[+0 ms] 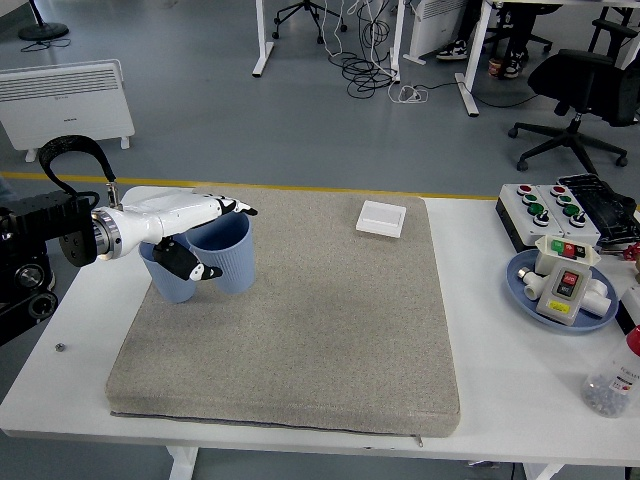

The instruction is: Push cup pick cup insert cup

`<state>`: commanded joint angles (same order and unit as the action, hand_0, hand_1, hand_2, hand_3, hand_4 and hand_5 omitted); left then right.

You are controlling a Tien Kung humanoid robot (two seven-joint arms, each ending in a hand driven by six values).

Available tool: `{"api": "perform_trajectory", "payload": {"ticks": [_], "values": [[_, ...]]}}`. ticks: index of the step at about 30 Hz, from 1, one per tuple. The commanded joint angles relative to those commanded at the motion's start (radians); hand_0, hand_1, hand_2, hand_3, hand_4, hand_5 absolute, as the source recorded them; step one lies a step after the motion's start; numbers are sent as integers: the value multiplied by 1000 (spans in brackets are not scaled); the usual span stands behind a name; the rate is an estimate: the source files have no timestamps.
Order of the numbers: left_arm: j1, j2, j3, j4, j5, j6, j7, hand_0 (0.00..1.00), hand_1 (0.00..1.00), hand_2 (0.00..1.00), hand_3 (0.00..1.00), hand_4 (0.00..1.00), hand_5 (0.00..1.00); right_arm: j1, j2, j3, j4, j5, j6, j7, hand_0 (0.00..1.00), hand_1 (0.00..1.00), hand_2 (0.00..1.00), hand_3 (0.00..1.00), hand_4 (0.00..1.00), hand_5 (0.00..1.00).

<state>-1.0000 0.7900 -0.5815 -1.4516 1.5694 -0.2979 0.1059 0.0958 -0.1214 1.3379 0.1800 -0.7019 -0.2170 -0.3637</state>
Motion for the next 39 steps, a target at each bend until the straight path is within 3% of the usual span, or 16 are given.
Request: {"api": "perform_trajectory", "payload": {"ticks": [5,10,15,20,39], "values": [[-49,23,-6,13,1,-15,15,501,489,475,523,386,2,-3,0,-1,0,0,-1,-1,680,591,599,584,121,542],[-83,32,-14,96,13,-22,22,506,493,476,522,384,2,-6,-1,-3,0,2,-2,-1,680,591,599,583,121,543],[-80,38,-38,180,27,-26,18,513,496,481,520,379,2,-9,-1,-5,0,3,-2,-2,680,590,598,583,122,543],[-83,29,-31,226,17,-28,4,513,496,481,520,379,2,-12,-1,-10,0,3,-1,-3,680,590,598,583,122,543],[-69,2,8,290,-12,-20,-30,523,500,484,507,365,2,-5,-2,-15,0,9,-1,-3,679,590,597,583,123,546]]}}
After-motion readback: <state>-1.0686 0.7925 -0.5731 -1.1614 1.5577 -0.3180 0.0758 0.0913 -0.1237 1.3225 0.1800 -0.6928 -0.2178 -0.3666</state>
